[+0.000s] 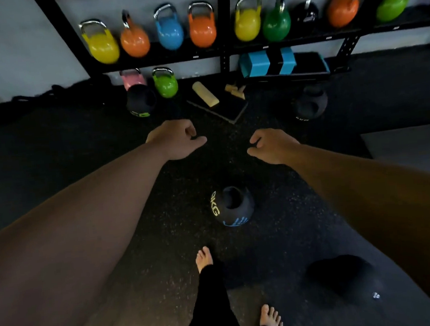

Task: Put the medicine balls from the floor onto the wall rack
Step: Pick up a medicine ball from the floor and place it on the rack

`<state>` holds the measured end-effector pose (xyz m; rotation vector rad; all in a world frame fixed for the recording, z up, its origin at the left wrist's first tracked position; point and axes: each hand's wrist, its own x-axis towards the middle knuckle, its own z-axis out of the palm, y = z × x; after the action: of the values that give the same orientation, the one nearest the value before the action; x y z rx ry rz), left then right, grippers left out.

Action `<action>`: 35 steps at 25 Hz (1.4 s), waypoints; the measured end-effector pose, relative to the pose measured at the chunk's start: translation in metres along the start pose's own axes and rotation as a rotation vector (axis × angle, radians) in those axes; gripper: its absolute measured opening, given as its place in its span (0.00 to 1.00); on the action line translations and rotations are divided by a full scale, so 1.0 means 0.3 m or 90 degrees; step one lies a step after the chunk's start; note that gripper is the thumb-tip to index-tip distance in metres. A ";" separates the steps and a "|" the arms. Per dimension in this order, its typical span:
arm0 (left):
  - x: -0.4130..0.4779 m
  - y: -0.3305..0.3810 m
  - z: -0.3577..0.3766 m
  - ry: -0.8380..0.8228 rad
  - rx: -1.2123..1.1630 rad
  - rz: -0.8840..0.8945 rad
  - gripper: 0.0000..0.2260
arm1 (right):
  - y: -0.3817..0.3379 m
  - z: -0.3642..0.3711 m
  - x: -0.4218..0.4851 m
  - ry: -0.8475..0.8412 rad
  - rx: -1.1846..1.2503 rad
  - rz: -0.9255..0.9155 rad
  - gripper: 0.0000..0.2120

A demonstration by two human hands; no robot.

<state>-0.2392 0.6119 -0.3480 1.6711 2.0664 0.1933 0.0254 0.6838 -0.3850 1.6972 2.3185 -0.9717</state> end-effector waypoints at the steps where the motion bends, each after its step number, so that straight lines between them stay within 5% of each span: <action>1: 0.079 -0.034 0.022 -0.017 -0.011 0.005 0.19 | 0.004 0.026 0.068 -0.004 0.002 0.013 0.20; 9: 0.597 -0.224 0.283 -0.150 -0.006 0.005 0.21 | 0.091 0.252 0.550 -0.066 0.038 0.111 0.20; 19: 0.970 -0.441 1.070 -0.254 0.020 -0.026 0.25 | 0.522 0.867 1.093 -0.183 0.070 0.186 0.26; 27: 1.084 -0.543 1.651 -0.290 0.034 -0.062 0.25 | 0.769 1.393 1.285 -0.188 0.018 0.245 0.38; 35: 1.064 -0.583 1.818 -0.294 0.021 -0.067 0.22 | 0.806 1.562 1.327 -0.111 0.221 0.321 0.44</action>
<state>-0.1995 0.7733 -0.9824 1.4518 1.8026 -0.2423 -0.0359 0.7938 -1.0336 2.0733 1.5590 -1.3837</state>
